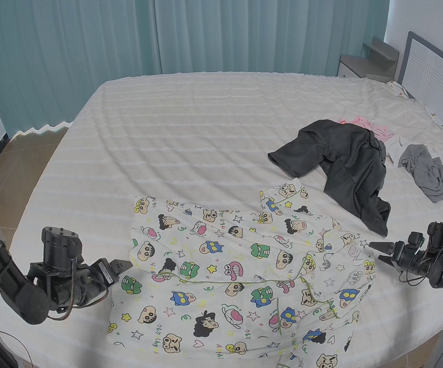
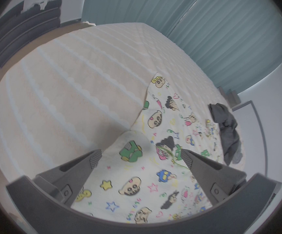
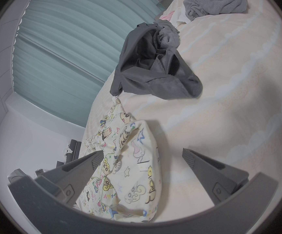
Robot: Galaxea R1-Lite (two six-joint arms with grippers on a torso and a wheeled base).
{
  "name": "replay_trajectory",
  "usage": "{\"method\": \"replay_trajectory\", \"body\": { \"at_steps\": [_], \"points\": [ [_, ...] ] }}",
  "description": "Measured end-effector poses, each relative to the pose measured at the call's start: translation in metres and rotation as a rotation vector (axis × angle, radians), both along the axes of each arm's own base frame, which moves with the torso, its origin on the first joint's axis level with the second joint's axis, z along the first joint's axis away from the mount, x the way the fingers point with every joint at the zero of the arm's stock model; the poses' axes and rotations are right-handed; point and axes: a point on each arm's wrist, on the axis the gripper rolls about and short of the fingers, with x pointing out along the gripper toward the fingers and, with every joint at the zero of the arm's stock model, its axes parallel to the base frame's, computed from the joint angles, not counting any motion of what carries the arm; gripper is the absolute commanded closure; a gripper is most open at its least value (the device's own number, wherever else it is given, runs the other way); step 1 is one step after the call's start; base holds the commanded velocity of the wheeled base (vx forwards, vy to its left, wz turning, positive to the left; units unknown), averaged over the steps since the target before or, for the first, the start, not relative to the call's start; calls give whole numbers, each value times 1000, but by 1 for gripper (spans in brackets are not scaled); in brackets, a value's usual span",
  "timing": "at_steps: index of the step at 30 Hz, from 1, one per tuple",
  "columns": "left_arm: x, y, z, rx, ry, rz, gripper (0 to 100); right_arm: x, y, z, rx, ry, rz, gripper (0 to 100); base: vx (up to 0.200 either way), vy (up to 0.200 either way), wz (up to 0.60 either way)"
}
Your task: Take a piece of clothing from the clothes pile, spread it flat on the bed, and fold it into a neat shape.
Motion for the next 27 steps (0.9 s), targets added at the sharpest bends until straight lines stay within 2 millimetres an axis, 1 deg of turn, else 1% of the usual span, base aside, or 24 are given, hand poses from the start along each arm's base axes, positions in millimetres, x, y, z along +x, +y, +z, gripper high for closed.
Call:
{"method": "replay_trajectory", "body": {
  "at_steps": [3, 6, 10, 13, 18, 23, 27],
  "points": [
    [-17, 2, 10, -58, -15, 1, 0, -5, 5, 4, -3, -1, 14, 0, -200, 0, 0],
    [-31, 4, 16, -103, -21, 2, 0, -10, 12, 9, -9, -15, 32, 0, -200, 0, 0],
    [-44, 5, 19, -161, -13, -6, 0, -21, 22, 14, -10, -43, 67, 0, -200, 0, 0],
    [-50, 5, 20, -210, 2, -13, 0, -29, 29, 15, 0, -43, 98, 0, -200, 0, 0],
    [-57, 7, 19, -228, 17, -25, 0, -39, 39, 14, 3, -20, 134, 0, -200, 0, 0],
    [-59, 7, 18, -228, 21, -25, 0, -50, 54, 9, -60, -19, 226, 0, -200, 0, 0],
    [-61, 6, 17, -227, 28, -33, 0, -61, 70, 0, -98, 8, 318, 0, 0, 0, 0]
  ]
}}
